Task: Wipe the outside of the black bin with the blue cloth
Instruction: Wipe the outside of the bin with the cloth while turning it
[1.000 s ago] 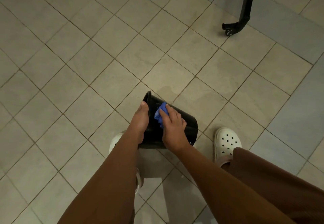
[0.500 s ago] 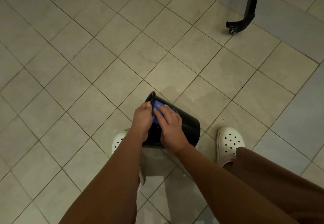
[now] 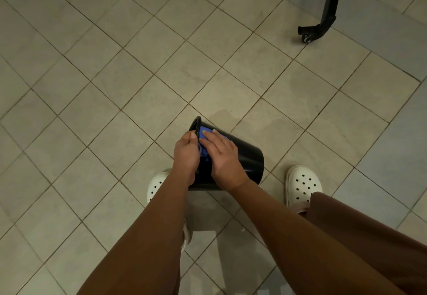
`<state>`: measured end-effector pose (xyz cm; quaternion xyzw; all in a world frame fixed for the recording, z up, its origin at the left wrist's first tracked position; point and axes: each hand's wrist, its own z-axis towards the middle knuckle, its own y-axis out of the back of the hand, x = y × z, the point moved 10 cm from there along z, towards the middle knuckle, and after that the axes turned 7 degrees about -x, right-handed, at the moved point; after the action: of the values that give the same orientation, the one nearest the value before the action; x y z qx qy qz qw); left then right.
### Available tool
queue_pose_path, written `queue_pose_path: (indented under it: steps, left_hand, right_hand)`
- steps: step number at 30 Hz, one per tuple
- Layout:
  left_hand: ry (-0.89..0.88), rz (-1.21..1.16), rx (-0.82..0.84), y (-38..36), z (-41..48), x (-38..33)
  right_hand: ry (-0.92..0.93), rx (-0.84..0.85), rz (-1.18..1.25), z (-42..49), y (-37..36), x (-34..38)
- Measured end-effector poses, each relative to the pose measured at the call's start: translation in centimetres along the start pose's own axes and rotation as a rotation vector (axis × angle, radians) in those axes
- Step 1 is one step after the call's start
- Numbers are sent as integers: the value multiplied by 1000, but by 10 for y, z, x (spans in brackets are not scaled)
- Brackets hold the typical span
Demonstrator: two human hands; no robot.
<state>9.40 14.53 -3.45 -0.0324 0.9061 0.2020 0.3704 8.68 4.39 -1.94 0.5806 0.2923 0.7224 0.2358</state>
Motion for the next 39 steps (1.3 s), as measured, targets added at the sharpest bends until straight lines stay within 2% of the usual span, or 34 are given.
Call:
queue_pose_path:
  steps: [5, 10, 15, 20, 28, 32, 34, 39]
  left_hand:
    - [-63, 11, -21, 1, 3, -3]
    - [-47, -2, -3, 2, 3, -2]
    - [-67, -25, 7, 3, 4, -6]
    - [-69, -8, -6, 3, 5, -5]
    - [-37, -31, -4, 1, 3, -2]
    - [-55, -21, -14, 1, 3, -1]
    - [-87, 2, -7, 1, 3, -4]
    - [-137, 33, -17, 2, 2, -5]
  right_hand:
    - [-86, -42, -1, 2, 7, -16]
    - [-48, 29, -7, -15, -4, 0]
    - [-30, 60, 18, 7, -3, -6]
    - [-211, 17, -12, -6, 3, -24]
    - [-83, 75, -11, 0, -7, -12]
    - [-292, 52, -51, -8, 1, -41]
    - [-338, 7, -71, -23, 3, -41]
    - [-189, 26, -93, -30, -9, -15]
